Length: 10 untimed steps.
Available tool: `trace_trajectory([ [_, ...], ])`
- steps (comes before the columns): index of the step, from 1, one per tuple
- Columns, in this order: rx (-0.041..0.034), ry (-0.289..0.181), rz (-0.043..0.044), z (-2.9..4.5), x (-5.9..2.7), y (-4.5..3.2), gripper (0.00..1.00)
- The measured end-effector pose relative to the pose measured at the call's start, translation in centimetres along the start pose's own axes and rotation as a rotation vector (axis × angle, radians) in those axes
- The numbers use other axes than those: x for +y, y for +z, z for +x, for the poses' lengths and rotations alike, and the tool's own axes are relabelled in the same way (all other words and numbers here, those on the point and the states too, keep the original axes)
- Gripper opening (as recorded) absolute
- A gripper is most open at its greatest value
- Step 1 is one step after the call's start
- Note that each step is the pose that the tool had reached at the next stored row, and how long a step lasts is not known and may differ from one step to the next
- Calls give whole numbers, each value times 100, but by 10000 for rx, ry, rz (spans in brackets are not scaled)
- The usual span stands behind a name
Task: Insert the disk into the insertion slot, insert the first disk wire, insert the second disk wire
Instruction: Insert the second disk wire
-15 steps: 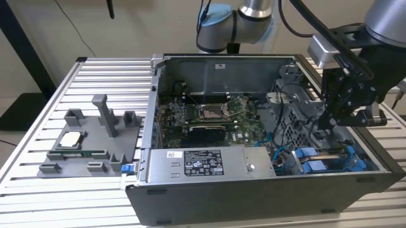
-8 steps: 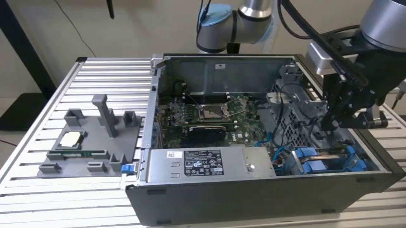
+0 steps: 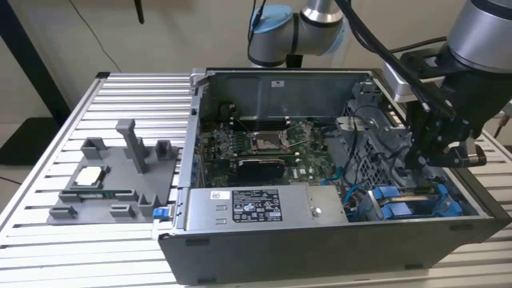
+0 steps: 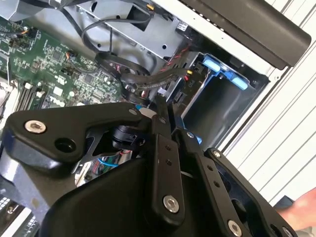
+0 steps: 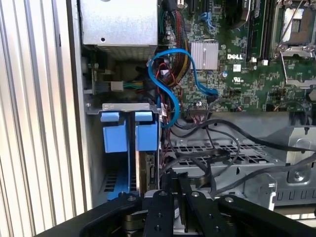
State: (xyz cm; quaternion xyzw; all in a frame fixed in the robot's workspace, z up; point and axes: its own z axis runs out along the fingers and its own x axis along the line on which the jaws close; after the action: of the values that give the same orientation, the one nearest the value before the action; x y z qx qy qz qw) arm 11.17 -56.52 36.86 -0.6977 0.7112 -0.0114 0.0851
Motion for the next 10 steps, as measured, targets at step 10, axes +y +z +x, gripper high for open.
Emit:
trace_trajectory([
  [10, 268, -42, 45, 40, 14, 30, 16],
])
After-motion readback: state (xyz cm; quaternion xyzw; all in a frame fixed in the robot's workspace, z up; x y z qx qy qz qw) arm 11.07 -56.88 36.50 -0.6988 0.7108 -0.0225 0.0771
